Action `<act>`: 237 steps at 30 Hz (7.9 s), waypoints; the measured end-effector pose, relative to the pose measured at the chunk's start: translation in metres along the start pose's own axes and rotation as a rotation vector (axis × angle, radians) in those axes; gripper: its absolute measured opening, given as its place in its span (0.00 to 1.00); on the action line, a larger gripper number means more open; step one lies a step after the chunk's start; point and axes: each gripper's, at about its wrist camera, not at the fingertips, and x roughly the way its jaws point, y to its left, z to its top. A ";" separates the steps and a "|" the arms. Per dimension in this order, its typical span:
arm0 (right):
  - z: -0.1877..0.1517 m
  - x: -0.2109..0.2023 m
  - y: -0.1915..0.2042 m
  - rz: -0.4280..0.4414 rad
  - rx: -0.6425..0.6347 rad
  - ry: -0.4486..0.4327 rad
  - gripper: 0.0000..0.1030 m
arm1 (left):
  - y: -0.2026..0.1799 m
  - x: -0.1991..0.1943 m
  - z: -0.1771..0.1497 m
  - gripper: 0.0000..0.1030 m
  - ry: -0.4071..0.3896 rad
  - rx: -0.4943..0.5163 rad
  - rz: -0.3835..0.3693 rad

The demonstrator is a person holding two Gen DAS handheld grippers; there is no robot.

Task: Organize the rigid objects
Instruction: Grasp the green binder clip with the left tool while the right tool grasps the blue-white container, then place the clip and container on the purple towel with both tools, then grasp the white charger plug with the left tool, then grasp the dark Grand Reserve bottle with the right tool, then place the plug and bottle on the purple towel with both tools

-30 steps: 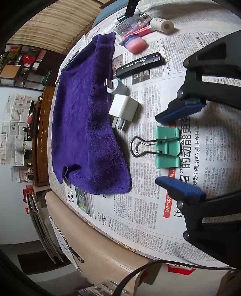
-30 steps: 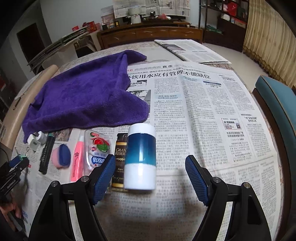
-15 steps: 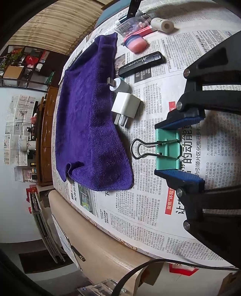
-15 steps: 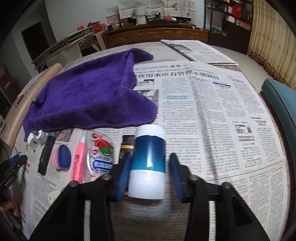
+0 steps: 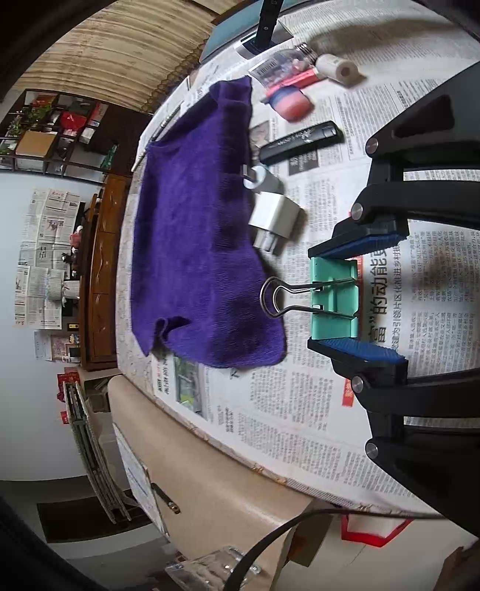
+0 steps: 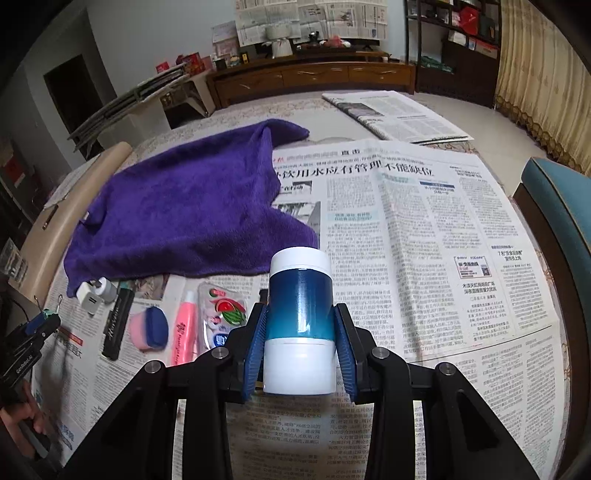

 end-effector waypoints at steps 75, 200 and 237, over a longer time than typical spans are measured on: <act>0.048 -0.010 0.077 0.120 -0.116 0.017 1.00 | -0.015 0.045 0.081 1.00 0.144 -0.044 -0.164; 0.017 0.005 0.041 0.088 -0.057 -0.057 0.23 | -0.005 0.002 0.059 0.41 0.004 0.103 -0.271; 0.158 0.157 0.097 0.012 -0.270 0.073 0.23 | -0.015 0.146 0.139 0.41 0.124 0.179 -0.140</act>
